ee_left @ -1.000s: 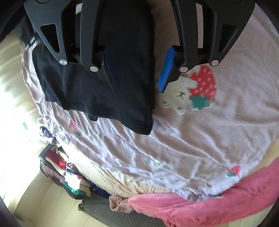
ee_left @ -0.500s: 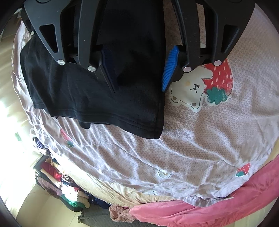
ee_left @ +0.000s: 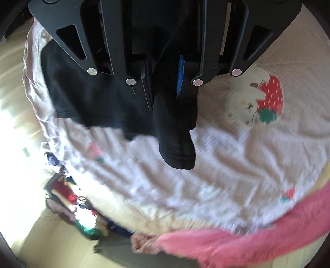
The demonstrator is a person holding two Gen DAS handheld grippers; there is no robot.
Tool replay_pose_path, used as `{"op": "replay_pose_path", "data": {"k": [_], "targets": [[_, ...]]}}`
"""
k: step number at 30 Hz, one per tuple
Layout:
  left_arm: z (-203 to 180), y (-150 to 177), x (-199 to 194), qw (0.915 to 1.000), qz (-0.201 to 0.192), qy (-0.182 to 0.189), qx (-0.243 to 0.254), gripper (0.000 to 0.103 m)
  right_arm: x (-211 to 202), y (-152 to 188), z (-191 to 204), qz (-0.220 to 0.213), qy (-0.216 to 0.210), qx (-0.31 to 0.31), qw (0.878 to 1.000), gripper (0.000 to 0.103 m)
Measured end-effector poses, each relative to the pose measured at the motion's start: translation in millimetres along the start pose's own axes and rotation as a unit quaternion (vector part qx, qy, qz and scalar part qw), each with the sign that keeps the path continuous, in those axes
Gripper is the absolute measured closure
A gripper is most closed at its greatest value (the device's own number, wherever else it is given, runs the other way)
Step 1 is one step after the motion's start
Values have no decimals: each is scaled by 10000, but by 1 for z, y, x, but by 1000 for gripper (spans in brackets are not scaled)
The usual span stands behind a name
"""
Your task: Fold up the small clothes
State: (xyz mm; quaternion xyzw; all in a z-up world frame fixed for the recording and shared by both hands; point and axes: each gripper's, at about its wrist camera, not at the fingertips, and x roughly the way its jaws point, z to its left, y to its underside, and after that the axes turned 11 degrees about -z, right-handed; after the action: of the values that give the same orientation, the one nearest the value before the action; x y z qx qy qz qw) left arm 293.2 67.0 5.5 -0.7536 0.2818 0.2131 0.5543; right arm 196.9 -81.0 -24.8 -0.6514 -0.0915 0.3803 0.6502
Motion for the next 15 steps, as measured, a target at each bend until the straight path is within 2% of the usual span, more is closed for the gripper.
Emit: {"op": "replay_pose_path", "data": {"k": [5, 7, 15], "targets": [[-58, -11, -28, 9984, -306, 349, 323, 91, -46, -5, -31, -652, 156, 767, 9948, 87], [-80, -11, -34, 9973, -379, 439, 450, 91, -61, -3, -46, -781, 233, 1001, 9916, 87], [-172, 6, -35, 9902, -405, 796, 1073, 90, -116, 27, -76, -962, 650, 1583, 9805, 91]]}}
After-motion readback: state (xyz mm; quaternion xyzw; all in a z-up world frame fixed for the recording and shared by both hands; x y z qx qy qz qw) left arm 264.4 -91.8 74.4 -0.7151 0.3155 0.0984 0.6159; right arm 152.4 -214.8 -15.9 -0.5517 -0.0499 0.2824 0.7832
